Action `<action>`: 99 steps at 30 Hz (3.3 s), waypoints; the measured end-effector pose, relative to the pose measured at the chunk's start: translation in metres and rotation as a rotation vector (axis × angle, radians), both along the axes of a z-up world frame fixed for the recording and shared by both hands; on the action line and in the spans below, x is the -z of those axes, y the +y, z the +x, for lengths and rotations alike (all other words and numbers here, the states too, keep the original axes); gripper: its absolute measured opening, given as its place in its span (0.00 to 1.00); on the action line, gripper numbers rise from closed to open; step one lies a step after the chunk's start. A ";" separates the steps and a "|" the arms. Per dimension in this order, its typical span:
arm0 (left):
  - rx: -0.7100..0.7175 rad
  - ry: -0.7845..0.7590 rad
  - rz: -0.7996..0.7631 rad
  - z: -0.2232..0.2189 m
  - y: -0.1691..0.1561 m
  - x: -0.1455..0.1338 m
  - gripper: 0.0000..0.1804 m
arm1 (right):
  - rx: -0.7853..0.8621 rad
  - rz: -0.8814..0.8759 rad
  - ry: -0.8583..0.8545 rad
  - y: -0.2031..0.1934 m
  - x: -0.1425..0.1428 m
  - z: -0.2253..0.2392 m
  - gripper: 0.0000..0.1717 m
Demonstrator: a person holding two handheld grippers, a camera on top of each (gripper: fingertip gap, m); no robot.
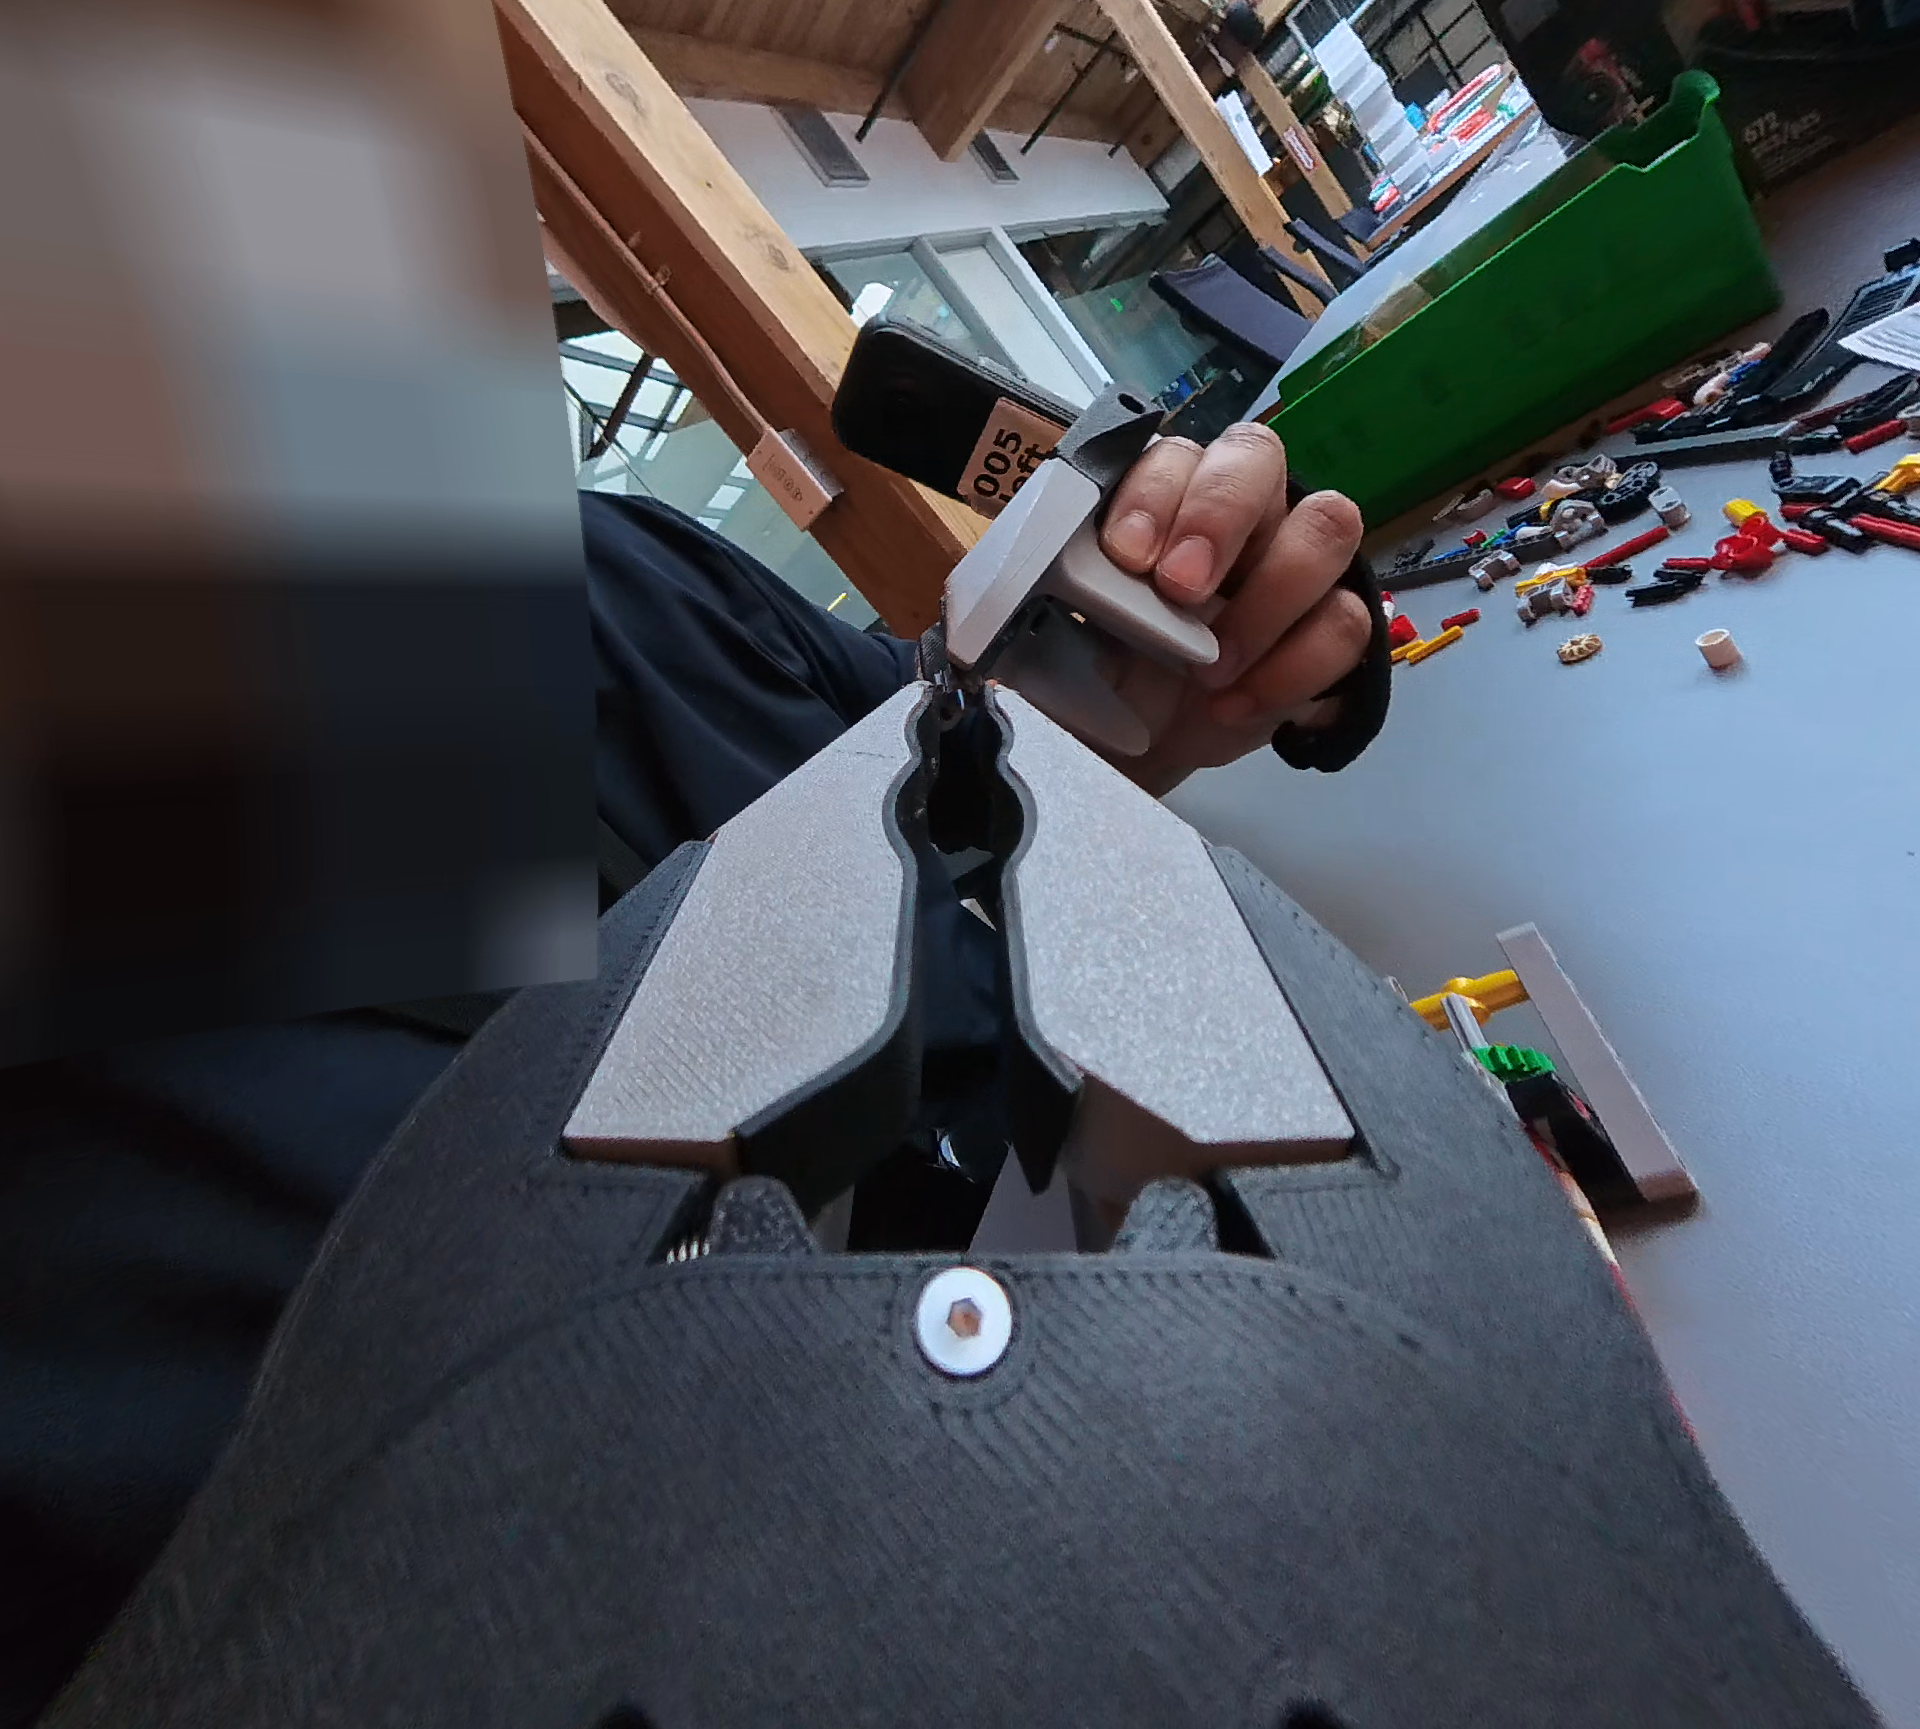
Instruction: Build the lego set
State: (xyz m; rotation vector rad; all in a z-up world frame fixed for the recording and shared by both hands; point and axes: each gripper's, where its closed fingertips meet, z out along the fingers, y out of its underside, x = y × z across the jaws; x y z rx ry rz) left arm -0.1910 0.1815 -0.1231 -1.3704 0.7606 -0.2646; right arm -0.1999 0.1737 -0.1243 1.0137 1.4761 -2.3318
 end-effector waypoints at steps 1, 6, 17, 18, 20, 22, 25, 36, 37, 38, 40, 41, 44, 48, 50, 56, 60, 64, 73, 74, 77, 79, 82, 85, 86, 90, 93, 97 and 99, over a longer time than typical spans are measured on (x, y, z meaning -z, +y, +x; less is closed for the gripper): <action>-0.002 0.004 -0.001 0.000 0.000 0.000 0.03 | -0.002 -0.004 -0.003 0.000 0.000 0.000 0.02; -0.013 0.022 -0.021 0.000 0.003 0.000 0.03 | -0.007 -0.027 -0.017 0.002 0.000 0.000 0.03; -0.044 0.050 -0.040 0.005 0.008 -0.008 0.03 | -0.101 -0.190 -0.020 0.008 -0.010 0.006 0.04; -0.043 0.045 -0.042 0.005 0.008 -0.008 0.03 | -0.108 -0.200 -0.021 0.008 -0.011 0.006 0.04; -0.046 0.040 -0.048 0.005 0.009 -0.008 0.03 | -0.114 -0.206 -0.028 0.008 -0.009 0.006 0.03; -0.061 0.050 -0.052 0.005 0.010 -0.006 0.03 | -0.117 -0.212 -0.034 0.009 -0.008 0.005 0.02; -0.072 0.064 -0.054 0.004 0.010 -0.006 0.03 | -0.124 -0.223 -0.037 0.010 -0.007 0.005 0.03; -0.057 0.003 -0.071 0.005 0.010 -0.009 0.03 | -0.088 -0.158 0.034 0.008 -0.010 0.007 0.02; -0.066 -0.003 -0.078 0.004 0.011 -0.009 0.03 | -0.065 -0.140 0.048 0.009 -0.010 0.006 0.02; -0.074 -0.010 -0.085 0.004 0.012 -0.009 0.03 | -0.042 -0.123 0.064 0.010 -0.010 0.005 0.02; -0.089 -0.026 -0.107 0.002 0.014 -0.009 0.03 | 0.008 -0.081 0.096 0.012 -0.011 0.004 0.02; -0.095 -0.037 -0.122 0.001 0.014 -0.010 0.03 | 0.035 -0.055 0.117 0.013 -0.011 0.003 0.03; -0.103 -0.052 -0.142 0.002 0.014 -0.014 0.03 | 0.110 0.024 0.189 0.015 -0.014 0.003 0.02; -0.103 -0.025 -0.142 0.006 0.012 -0.017 0.03 | 0.141 0.076 0.251 0.012 -0.018 0.006 0.02; -0.109 0.008 -0.131 0.006 0.011 -0.016 0.03 | 0.149 0.091 0.269 0.012 -0.017 0.007 0.02; -0.154 0.149 -0.093 0.002 0.010 -0.011 0.02 | 0.119 0.054 0.238 0.011 -0.013 0.004 0.02; -0.177 0.166 -0.082 0.002 0.010 -0.012 0.03 | 0.101 0.013 0.229 0.011 -0.014 0.004 0.02; -0.203 0.193 -0.070 0.000 0.011 -0.012 0.03 | 0.095 -0.023 0.213 0.012 -0.014 0.002 0.02; -0.130 0.388 -0.109 0.000 0.013 -0.002 0.02 | 0.016 -0.093 0.107 0.014 -0.008 0.001 0.03; -0.120 0.425 -0.117 -0.001 0.013 0.000 0.02 | 0.012 -0.089 0.092 0.014 -0.006 0.000 0.03; -0.091 0.544 -0.146 -0.003 0.012 0.008 0.02 | 0.005 -0.062 0.056 0.013 0.001 -0.002 0.03; -0.069 0.599 -0.175 -0.003 0.010 0.013 0.02 | -0.001 -0.042 0.040 0.012 0.006 -0.003 0.02; -0.044 0.612 -0.223 -0.003 0.008 0.015 0.02 | -0.015 -0.035 0.035 0.010 0.008 -0.003 0.03; -0.059 0.562 -0.220 -0.001 0.012 0.008 0.03 | -0.022 -0.080 0.054 0.013 0.002 -0.001 0.02; -0.071 0.542 -0.212 0.000 0.013 0.006 0.03 | -0.022 -0.099 0.060 0.015 -0.001 -0.001 0.02; -0.123 0.463 -0.173 0.000 0.020 -0.001 0.03 | -0.020 -0.164 0.062 0.022 -0.007 0.000 0.02; -0.140 0.409 -0.160 0.000 0.023 -0.004 0.03 | -0.021 -0.204 0.067 0.025 -0.010 0.000 0.03; -0.154 0.353 -0.146 0.001 0.026 -0.010 0.03 | -0.028 -0.256 0.077 0.029 -0.015 0.001 0.03; -0.170 0.343 -0.127 0.001 0.028 -0.011 0.02 | -0.026 -0.273 0.080 0.030 -0.017 0.001 0.03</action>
